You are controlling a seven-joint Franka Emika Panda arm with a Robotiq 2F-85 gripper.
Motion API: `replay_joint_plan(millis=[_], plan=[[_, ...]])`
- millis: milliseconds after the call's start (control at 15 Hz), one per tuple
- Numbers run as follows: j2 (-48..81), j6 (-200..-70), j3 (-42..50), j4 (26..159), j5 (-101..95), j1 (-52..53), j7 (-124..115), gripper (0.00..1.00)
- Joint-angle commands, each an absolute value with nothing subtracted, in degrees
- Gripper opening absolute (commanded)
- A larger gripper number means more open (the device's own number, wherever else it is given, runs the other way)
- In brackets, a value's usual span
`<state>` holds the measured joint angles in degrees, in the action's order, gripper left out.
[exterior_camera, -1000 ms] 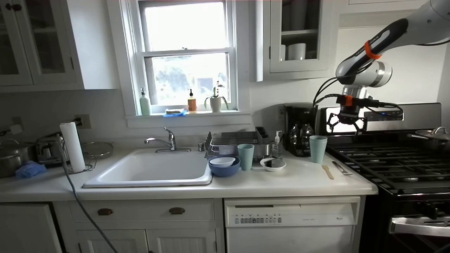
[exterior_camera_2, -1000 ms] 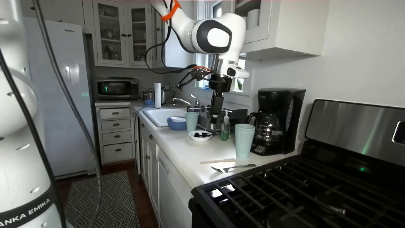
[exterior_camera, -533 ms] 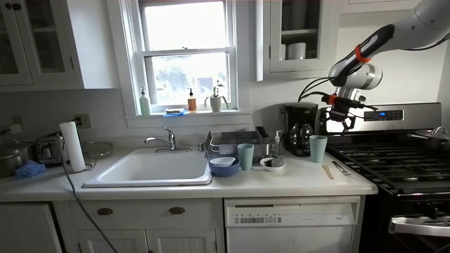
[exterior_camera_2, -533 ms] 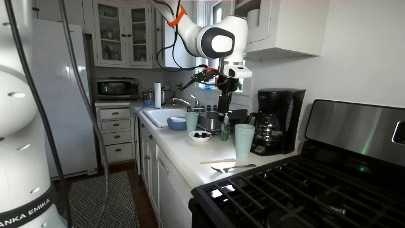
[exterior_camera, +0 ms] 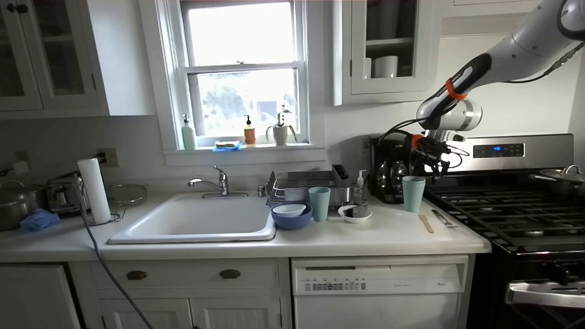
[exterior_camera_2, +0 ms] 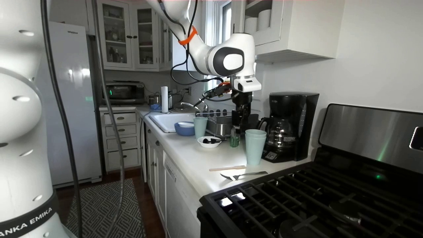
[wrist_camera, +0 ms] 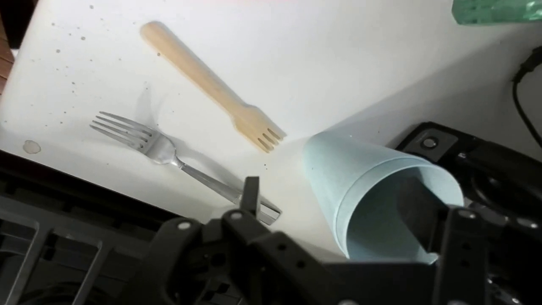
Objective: Remove the grey cup from inside the other grey cup and put it on the counter
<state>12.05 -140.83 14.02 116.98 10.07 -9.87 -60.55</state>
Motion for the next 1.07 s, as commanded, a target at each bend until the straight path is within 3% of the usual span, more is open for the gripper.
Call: replay_joint_plan(millis=[0, 133, 667, 1000], plan=[[15.02, -142.41, 15.41, 114.44, 5.86, -8.64, -67.67, 0.59], [15.96, -142.93, 15.78, 113.83, 4.46, -8.48, -70.00, 0.43], [16.90, -142.67, 15.91, 112.09, 4.51, -8.92, -73.27, 0.52], [18.15, -142.92, 15.86, 111.20, 4.69, -8.87, -74.80, 0.48]])
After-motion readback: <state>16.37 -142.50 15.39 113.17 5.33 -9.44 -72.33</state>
